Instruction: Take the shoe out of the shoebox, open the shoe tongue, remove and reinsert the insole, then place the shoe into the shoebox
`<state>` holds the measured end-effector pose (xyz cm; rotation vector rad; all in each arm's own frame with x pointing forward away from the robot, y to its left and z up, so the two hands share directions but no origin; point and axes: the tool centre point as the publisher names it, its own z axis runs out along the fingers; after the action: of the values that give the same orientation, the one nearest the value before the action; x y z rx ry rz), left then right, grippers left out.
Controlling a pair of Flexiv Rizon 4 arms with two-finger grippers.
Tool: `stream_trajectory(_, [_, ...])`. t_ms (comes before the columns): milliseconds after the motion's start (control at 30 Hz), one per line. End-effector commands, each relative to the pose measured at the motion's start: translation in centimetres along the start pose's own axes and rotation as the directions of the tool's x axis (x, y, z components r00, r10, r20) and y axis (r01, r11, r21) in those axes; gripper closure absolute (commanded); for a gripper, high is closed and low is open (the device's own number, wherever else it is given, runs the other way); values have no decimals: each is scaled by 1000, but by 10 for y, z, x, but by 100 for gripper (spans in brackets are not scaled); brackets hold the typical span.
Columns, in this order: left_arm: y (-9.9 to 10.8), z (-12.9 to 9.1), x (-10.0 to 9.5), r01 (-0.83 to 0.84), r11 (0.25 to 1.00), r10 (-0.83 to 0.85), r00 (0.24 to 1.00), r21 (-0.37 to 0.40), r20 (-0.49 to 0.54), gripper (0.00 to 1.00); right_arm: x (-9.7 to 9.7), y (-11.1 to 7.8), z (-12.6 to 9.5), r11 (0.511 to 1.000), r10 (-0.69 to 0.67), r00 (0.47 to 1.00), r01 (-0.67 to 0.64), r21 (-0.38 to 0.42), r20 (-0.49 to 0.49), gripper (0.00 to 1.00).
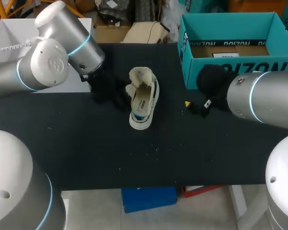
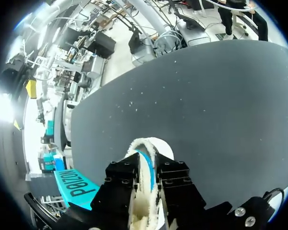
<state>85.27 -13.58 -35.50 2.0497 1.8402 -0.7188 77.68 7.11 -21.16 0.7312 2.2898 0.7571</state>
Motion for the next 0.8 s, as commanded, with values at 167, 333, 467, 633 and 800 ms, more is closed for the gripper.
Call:
stream_trajectory(167, [7, 13, 6, 17, 1000, -19, 995, -14, -94, 100, 1, -1, 1, 1000, 1, 1000, -1, -1, 1, 0])
stream_trajectory(333, [12, 17, 10, 32, 999, -33, 994, -15, -107, 100, 1, -1, 1, 1000, 1, 1000, -1, -1, 1, 0])
stream_trajectory(467, [16, 21, 11, 40, 999, -40, 993, -5, -113, 100, 1, -1, 1, 1000, 1, 1000, -1, -1, 1, 0])
stream_trajectory(633, [16, 25, 10, 38, 999, -35, 992, 22, -119, 100, 1, -1, 1, 1000, 1, 1000, -1, -1, 1, 0])
stream_trajectory(800, [7, 18, 9, 29, 999, -24, 993, 37, -117, 100, 1, -1, 1, 1000, 1, 1000, -1, -1, 1, 0])
